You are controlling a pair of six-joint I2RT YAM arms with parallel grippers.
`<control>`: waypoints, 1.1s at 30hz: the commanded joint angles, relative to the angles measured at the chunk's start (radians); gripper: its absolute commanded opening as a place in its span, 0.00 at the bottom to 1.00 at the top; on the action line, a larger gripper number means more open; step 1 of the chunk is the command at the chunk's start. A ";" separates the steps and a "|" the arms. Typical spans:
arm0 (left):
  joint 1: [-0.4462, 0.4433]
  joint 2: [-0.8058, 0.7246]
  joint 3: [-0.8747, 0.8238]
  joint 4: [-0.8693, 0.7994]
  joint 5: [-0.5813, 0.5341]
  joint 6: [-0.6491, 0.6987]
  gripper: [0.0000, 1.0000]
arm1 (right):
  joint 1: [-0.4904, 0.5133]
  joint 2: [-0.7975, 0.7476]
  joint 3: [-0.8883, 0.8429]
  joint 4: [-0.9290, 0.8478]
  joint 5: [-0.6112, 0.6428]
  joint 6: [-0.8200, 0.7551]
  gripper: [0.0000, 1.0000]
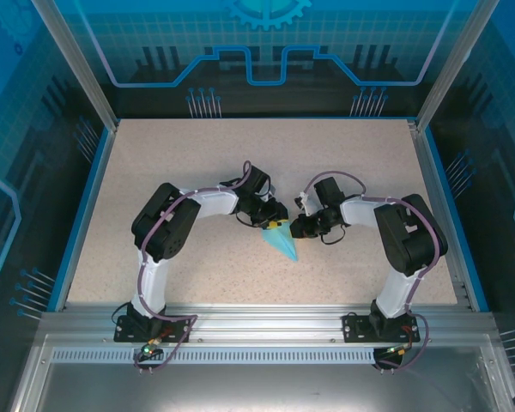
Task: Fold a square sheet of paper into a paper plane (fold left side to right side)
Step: Fourth fold the wing at the center of the table.
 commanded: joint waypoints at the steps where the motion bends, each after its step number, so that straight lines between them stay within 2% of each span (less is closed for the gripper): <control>1: -0.008 0.044 -0.052 -0.028 -0.019 0.009 0.34 | 0.012 -0.044 -0.015 -0.038 0.029 -0.009 0.18; 7: -0.008 0.043 -0.075 -0.010 -0.019 0.000 0.34 | -0.001 -0.174 -0.031 -0.075 0.001 0.008 0.31; 14: -0.011 0.042 -0.075 -0.017 -0.024 0.001 0.34 | 0.025 -0.254 -0.094 -0.084 -0.131 0.058 0.29; 20: -0.011 0.038 -0.074 -0.018 -0.027 0.001 0.34 | 0.083 -0.213 -0.116 -0.041 -0.154 0.110 0.29; 33: -0.010 0.033 -0.073 -0.026 -0.031 0.007 0.34 | 0.091 -0.120 -0.116 -0.079 -0.114 0.106 0.28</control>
